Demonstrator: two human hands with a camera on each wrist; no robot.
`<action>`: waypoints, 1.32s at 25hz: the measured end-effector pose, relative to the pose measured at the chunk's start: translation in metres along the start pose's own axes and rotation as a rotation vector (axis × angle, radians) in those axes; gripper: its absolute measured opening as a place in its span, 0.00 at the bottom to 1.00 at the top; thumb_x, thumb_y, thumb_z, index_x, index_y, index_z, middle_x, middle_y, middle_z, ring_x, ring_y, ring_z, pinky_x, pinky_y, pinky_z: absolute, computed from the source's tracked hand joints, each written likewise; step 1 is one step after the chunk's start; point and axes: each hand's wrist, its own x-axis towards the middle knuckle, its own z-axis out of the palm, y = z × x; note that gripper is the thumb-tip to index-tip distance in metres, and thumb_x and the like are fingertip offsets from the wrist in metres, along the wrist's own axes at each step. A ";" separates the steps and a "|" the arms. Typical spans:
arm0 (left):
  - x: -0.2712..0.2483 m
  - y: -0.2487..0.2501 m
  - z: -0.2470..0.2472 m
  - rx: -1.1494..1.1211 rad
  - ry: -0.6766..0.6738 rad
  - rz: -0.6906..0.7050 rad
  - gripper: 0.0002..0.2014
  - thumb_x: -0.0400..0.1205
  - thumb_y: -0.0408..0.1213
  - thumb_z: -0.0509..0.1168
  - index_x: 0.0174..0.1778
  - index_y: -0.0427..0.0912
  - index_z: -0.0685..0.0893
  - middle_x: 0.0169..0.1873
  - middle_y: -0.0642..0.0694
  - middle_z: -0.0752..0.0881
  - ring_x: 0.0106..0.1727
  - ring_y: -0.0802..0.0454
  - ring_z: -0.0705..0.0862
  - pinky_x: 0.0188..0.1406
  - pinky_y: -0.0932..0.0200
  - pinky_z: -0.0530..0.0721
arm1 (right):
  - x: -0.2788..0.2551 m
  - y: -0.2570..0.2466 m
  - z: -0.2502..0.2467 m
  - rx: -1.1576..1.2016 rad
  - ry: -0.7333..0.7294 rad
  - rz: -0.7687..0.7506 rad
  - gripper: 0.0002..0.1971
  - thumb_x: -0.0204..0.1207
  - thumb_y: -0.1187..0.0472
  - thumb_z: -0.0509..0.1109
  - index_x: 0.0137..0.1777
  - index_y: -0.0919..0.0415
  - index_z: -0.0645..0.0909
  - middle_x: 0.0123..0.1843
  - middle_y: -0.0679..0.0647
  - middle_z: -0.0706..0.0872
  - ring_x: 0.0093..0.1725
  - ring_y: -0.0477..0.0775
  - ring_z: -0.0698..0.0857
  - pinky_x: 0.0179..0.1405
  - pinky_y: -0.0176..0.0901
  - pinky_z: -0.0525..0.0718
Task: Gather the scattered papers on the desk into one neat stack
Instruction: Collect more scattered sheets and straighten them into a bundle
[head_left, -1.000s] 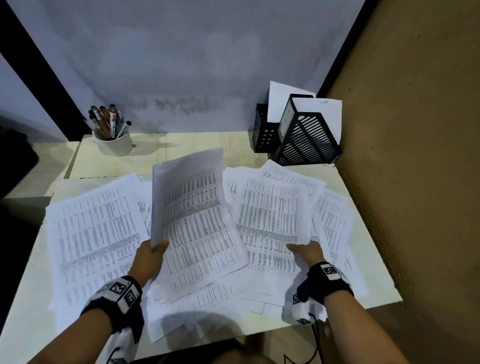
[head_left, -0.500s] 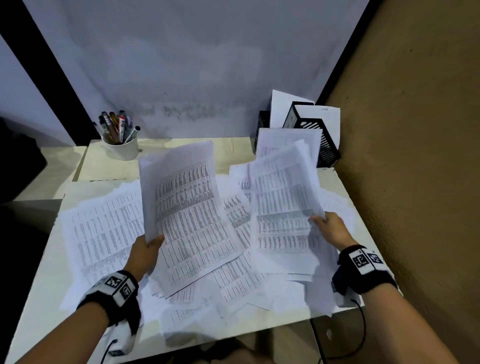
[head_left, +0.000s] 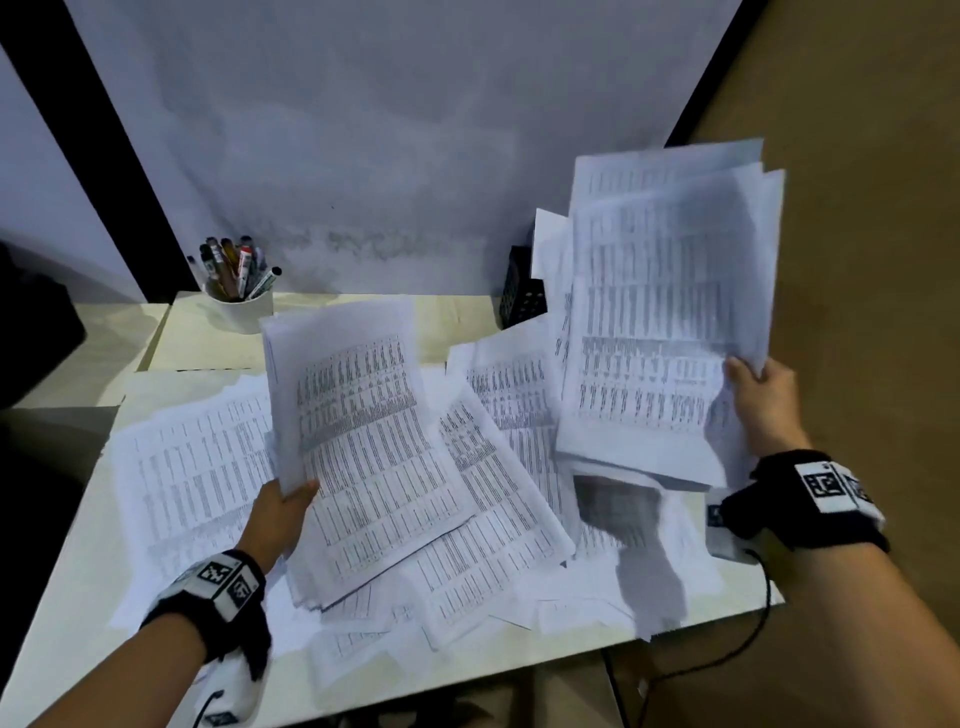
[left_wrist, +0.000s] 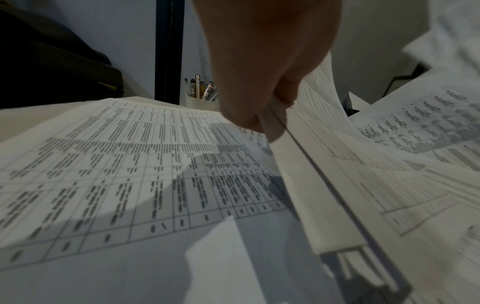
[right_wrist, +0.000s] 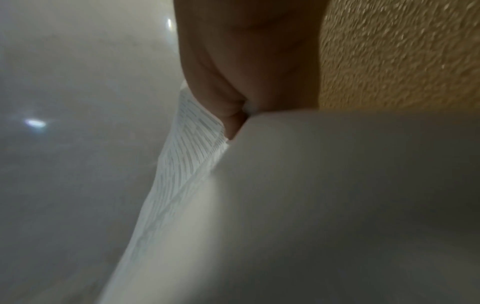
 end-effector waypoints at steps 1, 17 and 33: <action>0.000 0.004 -0.001 0.015 0.002 0.000 0.12 0.82 0.37 0.62 0.32 0.40 0.73 0.33 0.39 0.75 0.31 0.50 0.71 0.31 0.57 0.66 | -0.003 -0.015 -0.011 0.093 0.043 -0.021 0.12 0.82 0.64 0.61 0.58 0.72 0.78 0.41 0.56 0.79 0.45 0.48 0.76 0.31 0.34 0.75; -0.036 0.121 0.019 -0.223 -0.353 0.222 0.12 0.84 0.32 0.58 0.33 0.41 0.76 0.15 0.55 0.80 0.21 0.56 0.79 0.19 0.72 0.73 | -0.085 -0.004 0.126 0.451 -0.687 0.267 0.16 0.78 0.70 0.64 0.66 0.70 0.75 0.48 0.53 0.87 0.53 0.53 0.86 0.56 0.42 0.85; -0.039 0.133 0.024 -0.227 -0.344 0.390 0.26 0.57 0.54 0.79 0.50 0.58 0.82 0.44 0.60 0.90 0.51 0.63 0.88 0.58 0.54 0.84 | -0.089 -0.032 0.153 0.510 -0.641 -0.024 0.13 0.67 0.74 0.74 0.51 0.62 0.84 0.39 0.45 0.92 0.43 0.44 0.90 0.47 0.41 0.87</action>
